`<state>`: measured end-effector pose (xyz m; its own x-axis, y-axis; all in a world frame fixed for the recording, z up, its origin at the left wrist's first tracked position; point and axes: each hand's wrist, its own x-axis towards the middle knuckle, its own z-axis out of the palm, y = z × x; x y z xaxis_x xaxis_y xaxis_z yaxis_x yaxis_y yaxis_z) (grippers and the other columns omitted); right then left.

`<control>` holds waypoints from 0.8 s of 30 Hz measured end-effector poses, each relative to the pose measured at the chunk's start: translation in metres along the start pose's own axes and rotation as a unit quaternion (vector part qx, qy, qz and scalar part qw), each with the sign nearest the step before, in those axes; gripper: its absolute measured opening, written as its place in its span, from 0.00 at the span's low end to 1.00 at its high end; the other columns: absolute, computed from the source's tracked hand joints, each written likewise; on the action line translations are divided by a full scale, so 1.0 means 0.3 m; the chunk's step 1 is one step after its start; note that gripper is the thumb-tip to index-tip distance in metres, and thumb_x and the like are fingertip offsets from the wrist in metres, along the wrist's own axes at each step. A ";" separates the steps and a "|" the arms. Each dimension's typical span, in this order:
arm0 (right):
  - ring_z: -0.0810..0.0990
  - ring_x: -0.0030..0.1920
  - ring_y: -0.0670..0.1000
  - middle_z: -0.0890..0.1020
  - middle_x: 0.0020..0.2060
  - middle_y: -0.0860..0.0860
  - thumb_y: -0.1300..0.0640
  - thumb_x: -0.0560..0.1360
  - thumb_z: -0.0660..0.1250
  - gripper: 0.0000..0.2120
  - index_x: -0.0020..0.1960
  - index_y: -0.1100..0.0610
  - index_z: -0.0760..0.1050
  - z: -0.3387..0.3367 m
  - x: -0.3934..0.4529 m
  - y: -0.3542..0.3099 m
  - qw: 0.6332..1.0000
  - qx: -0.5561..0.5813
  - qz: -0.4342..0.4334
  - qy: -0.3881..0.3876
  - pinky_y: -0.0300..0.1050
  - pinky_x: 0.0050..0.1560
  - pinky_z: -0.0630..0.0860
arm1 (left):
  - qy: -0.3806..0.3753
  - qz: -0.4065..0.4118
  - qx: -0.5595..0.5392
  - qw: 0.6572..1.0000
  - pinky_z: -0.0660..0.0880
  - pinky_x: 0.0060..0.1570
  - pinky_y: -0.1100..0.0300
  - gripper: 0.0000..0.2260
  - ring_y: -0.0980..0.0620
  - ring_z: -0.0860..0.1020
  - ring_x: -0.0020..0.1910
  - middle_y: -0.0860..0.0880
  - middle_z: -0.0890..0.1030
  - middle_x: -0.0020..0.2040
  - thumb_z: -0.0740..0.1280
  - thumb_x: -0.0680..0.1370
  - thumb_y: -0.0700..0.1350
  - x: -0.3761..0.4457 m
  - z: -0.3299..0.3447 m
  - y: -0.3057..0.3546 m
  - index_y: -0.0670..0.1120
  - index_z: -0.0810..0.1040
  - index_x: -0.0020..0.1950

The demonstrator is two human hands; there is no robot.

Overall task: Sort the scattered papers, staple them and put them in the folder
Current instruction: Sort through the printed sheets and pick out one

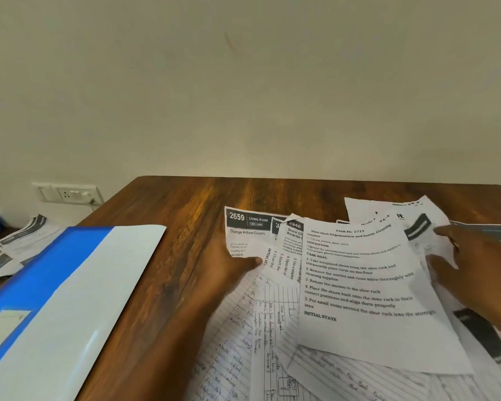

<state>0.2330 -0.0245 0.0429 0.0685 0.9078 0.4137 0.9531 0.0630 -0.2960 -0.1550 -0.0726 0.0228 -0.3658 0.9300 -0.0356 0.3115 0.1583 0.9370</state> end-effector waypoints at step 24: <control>0.77 0.35 0.42 0.84 0.41 0.38 0.18 0.70 0.48 0.34 0.46 0.44 0.77 0.034 -0.115 -0.209 0.979 -0.160 -0.097 -0.083 0.41 0.46 0.78 | 0.213 -0.029 -0.133 0.967 0.72 0.32 0.66 0.12 0.58 0.80 0.38 0.43 0.85 0.60 0.66 0.86 0.42 0.054 -0.089 -0.043 0.43 0.78 0.69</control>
<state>0.1678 -0.0556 0.0384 -0.1468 0.9482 0.2818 0.9887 0.1320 0.0708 -0.1884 -0.0685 0.0193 -0.7220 0.6919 0.0026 0.0635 0.0625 0.9960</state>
